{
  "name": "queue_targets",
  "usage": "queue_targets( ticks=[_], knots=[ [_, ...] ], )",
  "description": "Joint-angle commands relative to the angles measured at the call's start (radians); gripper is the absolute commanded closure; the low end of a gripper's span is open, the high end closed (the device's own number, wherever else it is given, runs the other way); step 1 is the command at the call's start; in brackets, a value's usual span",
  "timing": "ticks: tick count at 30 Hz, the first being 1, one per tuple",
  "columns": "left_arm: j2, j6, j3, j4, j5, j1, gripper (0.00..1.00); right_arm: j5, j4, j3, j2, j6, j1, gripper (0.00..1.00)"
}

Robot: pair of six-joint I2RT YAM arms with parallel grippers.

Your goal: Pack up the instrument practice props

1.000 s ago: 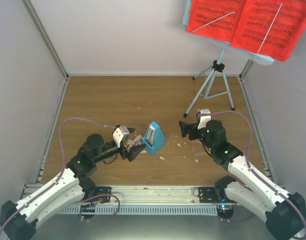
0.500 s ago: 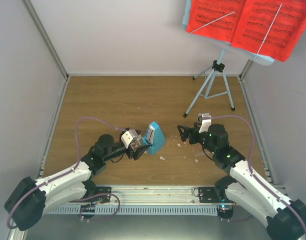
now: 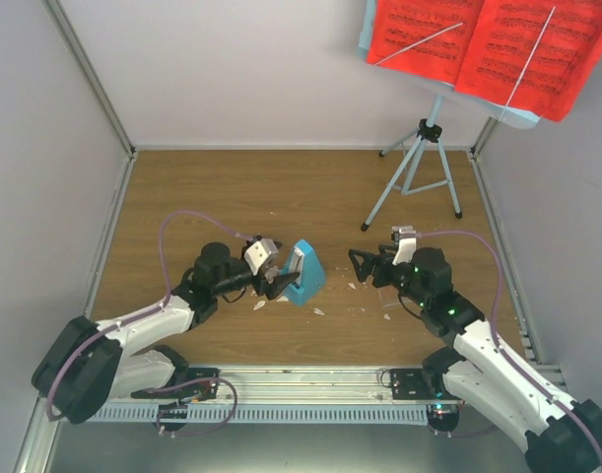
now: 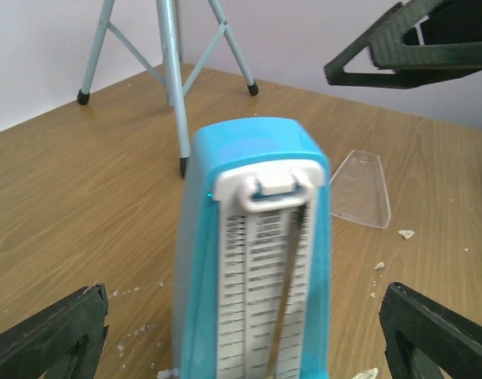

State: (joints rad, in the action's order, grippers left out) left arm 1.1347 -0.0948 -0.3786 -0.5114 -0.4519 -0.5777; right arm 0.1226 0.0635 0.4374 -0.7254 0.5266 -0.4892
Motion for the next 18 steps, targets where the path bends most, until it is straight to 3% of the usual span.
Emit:
queue_targets(
  ticks=[1,9,18],
  knots=[
    [0.063,-0.015,-0.049,-0.082,-0.096,0.038,0.07,0.02,-0.022,-0.02,0.01,0.021,0.008,0.0],
    [0.131,-0.042,-0.094,-0.061,-0.123,0.041,0.15,0.014,-0.023,0.017,-0.03,-0.004,0.007,0.0],
    [0.158,-0.053,-0.126,-0.032,-0.134,0.042,0.34,0.024,-0.038,0.022,-0.057,0.001,0.009,0.0]
  ],
)
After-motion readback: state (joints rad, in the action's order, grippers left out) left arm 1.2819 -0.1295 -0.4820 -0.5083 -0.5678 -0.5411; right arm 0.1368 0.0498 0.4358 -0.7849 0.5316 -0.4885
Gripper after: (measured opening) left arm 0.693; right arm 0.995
